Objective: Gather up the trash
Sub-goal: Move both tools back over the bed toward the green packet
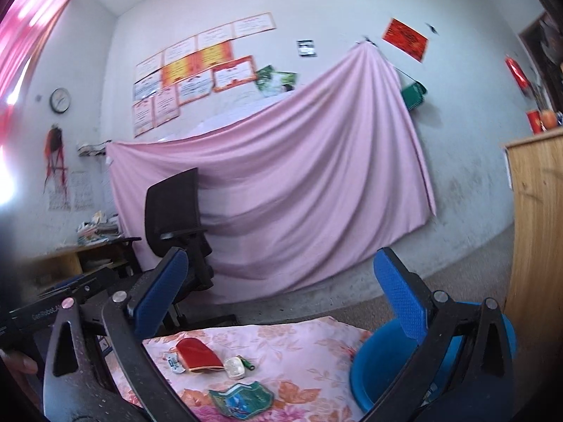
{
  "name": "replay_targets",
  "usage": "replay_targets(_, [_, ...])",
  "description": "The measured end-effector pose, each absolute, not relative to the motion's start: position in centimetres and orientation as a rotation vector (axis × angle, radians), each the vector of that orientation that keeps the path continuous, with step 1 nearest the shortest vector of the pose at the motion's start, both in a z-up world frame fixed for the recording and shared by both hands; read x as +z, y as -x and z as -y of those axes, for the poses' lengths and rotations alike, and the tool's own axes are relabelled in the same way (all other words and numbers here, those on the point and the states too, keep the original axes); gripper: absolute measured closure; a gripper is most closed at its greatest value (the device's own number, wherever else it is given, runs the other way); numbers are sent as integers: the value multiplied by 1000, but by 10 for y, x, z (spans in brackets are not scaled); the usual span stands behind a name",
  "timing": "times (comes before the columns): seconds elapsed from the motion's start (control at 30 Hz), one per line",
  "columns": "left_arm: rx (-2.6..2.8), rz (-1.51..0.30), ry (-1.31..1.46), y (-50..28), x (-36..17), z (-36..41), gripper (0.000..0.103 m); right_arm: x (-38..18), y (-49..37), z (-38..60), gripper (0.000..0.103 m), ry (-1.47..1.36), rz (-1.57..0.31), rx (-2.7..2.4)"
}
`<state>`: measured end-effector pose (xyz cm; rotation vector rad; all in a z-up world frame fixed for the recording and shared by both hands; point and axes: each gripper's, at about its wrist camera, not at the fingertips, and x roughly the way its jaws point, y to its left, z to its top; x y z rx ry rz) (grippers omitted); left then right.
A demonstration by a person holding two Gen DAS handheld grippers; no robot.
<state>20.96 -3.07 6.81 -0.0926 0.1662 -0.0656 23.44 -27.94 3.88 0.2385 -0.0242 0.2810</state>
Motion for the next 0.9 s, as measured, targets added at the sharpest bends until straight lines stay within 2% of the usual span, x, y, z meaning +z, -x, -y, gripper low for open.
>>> replay_targets(0.47, [34, -167, 106, -186, 24, -25, 1, 22, -237, 212, 0, 2, -39, 391])
replay_targets(0.7, [32, -238, 122, -194, 15, -30, 1, 4, -246, 189, 0, 112, -147, 414])
replay_targets(0.9, [33, -352, 135, -215, 5, -32, 1, -13, -273, 185, 0, 123, -325, 437])
